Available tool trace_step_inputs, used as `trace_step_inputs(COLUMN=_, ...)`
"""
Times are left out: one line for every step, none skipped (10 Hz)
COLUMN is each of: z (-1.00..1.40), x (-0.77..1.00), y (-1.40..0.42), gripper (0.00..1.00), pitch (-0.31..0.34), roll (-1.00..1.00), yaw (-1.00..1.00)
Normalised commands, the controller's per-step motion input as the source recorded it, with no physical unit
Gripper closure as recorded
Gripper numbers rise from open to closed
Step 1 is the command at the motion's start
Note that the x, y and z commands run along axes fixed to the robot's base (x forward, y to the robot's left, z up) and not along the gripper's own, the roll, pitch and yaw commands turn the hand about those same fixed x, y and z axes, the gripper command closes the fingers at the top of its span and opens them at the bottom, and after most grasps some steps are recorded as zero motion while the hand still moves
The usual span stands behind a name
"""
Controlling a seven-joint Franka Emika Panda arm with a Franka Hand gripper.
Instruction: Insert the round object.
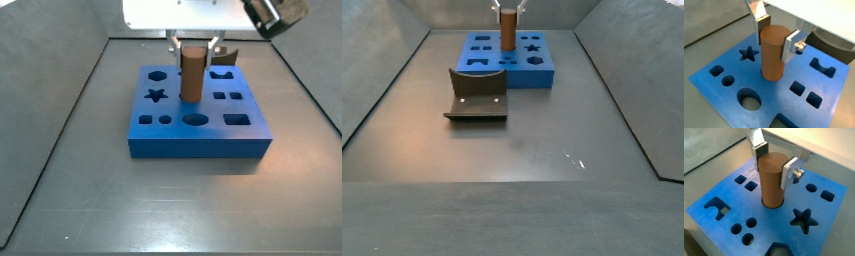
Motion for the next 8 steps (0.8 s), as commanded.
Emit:
trace_step_inputs(z=-0.37, x=0.1, y=0.0, gripper=1.0, pitch=-0.027, roll=0.0, yaw=-0.07)
trace_step_inputs(z=-0.39, x=0.09, y=0.0, gripper=1.0, pitch=-0.031, roll=0.0, yaw=-0.07)
trace_step_inputs(z=-0.33, x=0.07, y=0.0, gripper=1.0, pitch=-0.019, roll=0.0, yaw=-0.07)
trace_step_inputs(z=-0.27, x=0.0, y=0.0, gripper=1.0, pitch=-0.023, roll=0.0, yaw=-0.08)
trace_step_inputs(z=-0.26, x=0.0, y=0.0, gripper=1.0, pitch=-0.019, roll=0.0, yaw=-0.06)
trace_step_inputs(z=-0.18, x=0.0, y=0.0, gripper=1.0, pitch=-0.024, roll=0.0, yaw=-0.04)
trace_step_inputs(z=0.0, x=0.0, y=0.0, gripper=1.0, pitch=0.0, roll=-0.01, yaw=0.0)
trace_step_inputs(z=0.0, x=0.0, y=0.0, gripper=1.0, pitch=0.0, roll=0.0, yaw=0.0)
